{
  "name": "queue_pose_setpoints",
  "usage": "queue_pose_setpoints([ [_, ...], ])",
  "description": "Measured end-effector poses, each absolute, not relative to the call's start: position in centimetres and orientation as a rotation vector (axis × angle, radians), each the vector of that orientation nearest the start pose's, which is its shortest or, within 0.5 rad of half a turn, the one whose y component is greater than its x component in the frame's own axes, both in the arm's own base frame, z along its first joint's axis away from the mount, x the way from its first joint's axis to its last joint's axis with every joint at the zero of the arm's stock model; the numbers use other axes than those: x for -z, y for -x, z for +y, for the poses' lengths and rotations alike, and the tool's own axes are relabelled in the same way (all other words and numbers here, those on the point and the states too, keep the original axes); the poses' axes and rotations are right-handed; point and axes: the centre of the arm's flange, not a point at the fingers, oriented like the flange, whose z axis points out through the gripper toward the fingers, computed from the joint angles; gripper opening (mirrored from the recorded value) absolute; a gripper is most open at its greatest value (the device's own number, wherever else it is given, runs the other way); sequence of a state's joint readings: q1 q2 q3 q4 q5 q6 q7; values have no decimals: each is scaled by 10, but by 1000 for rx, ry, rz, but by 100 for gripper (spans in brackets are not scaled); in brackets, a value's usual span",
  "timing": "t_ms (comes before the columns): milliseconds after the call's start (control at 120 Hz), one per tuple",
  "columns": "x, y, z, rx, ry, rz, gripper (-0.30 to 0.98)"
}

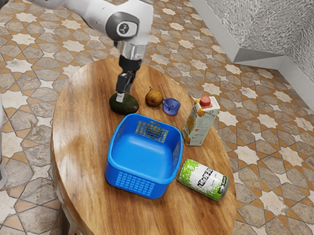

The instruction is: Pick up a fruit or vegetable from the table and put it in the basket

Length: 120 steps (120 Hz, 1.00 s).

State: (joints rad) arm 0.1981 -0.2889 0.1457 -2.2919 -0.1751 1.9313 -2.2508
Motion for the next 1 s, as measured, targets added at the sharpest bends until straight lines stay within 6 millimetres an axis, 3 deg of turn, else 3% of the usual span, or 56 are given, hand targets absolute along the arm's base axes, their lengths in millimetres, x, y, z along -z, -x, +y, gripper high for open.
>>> queue_pose_setpoints([
  [175,-452,-429,154,327,-710,2991,69],
  [642,-416,-439,154,343,-696,2995,68],
  [708,-416,-439,153,339,-694,2990,59],
  [892,-428,-443,150,313,-707,2960,37],
  [1000,-480,-467,105,206,-864,2854,32],
])
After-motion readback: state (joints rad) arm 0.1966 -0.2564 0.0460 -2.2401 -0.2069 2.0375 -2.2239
